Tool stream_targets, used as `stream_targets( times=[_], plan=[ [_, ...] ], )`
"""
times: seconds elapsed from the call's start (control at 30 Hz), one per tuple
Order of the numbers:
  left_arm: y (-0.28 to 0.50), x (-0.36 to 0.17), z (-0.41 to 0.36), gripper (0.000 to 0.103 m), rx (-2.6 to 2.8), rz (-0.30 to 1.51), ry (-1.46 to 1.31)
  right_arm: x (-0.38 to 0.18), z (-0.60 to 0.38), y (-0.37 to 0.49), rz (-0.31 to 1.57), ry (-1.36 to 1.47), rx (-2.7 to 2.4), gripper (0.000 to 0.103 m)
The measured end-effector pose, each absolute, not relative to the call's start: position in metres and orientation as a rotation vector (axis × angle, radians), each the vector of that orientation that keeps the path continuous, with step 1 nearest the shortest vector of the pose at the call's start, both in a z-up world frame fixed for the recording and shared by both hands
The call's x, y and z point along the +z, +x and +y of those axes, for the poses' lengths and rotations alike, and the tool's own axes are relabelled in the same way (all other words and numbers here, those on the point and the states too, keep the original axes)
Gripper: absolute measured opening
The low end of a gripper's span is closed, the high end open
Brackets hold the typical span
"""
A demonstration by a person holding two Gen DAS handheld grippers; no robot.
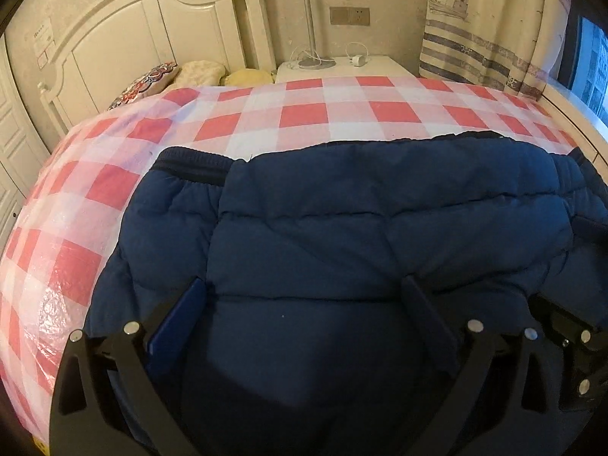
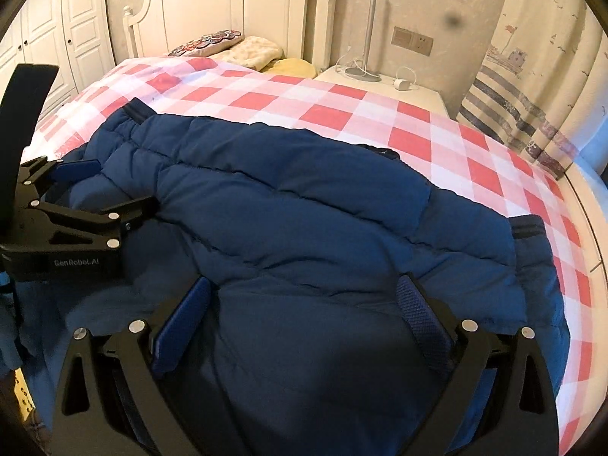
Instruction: Fold large clothes
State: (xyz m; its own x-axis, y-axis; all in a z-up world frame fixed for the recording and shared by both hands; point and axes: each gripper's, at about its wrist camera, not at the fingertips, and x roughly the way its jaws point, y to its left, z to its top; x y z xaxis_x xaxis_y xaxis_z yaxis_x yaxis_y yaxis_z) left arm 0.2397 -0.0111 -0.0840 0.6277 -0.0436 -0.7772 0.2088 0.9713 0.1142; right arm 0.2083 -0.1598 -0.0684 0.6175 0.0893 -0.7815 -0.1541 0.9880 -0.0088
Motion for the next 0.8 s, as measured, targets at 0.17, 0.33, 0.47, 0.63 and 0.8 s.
stream_targets(
  times=[0.17,0.33,0.47,0.63,0.8],
  plan=[
    [0.237,-0.083,-0.006,0.101,-0.165,0.871,0.165,-0.068,-0.162,0.207,0.885,-0.073,0.142,0.095],
    [0.219,-0.055,0.025,0.101,-0.153,0.798,0.077,-0.043,-0.18,0.184,0.821,0.001,0.149,0.095],
    [0.206,-0.048,0.055,0.101,-0.069,0.772,0.104,-0.025,-0.213,0.156,0.766,0.033,0.068,0.096],
    [0.215,-0.071,0.082,0.101,-0.08,0.848,0.024,-0.068,-0.253,0.162,0.867,0.159,0.066,0.099],
    [0.219,-0.074,0.079,0.101,-0.079,0.859,0.042,-0.067,-0.256,0.168,0.866,0.177,0.072,0.099]
  ],
)
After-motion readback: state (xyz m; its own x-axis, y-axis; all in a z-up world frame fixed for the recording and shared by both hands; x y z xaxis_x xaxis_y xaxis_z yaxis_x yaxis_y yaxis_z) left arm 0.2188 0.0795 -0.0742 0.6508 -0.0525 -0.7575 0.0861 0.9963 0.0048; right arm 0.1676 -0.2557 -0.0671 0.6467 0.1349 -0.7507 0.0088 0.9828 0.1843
